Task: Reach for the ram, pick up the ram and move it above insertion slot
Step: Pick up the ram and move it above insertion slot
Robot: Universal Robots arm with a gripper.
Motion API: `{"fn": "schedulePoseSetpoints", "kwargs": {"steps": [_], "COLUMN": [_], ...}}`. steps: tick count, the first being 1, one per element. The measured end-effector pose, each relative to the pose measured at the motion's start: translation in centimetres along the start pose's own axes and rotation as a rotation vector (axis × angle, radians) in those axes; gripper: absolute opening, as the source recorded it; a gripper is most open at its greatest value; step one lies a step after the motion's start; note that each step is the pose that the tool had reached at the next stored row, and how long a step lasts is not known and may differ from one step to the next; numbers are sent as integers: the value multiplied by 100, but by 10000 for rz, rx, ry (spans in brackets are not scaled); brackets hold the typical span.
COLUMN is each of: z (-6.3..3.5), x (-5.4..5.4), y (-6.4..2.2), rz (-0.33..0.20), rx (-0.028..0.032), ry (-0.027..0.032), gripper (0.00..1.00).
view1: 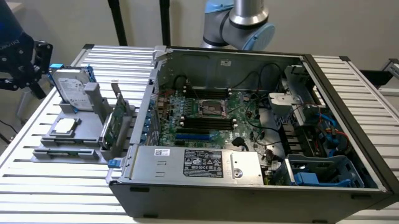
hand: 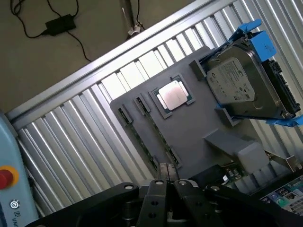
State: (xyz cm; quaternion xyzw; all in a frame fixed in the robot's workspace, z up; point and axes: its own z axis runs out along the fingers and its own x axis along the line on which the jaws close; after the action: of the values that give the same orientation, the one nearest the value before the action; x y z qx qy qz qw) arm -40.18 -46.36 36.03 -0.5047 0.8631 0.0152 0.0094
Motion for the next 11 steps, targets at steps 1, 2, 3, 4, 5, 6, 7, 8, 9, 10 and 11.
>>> {"fn": "schedulePoseSetpoints", "kwargs": {"steps": [1, 2, 3, 4, 5, 6, 7, 8, 9, 10, 11], "z": [0, 0, -1, -1, -1, -1, -1, -1, -1, -1, -1], "x": [0, 0, 0, 0, 0, 0, 0, 0, 0, 0, 0], "y": [-1, -1, -1, -1, -1, -1, -1, -1, -1, -1, -1], "rz": [-183, -377, -558, -738, -917, -1103, -1276, -1463, -1636, -1817, -2013], "rx": [-4, -8, -12, -16, -19, -22, -24, -26, -28, -31, -35], "ry": [2, 4, 8, 9, 12, 13, 14, 14, 15, 17, 19], "gripper": [11, 11, 11, 11, 11, 11, 11, 11, 11, 11, 11]}}
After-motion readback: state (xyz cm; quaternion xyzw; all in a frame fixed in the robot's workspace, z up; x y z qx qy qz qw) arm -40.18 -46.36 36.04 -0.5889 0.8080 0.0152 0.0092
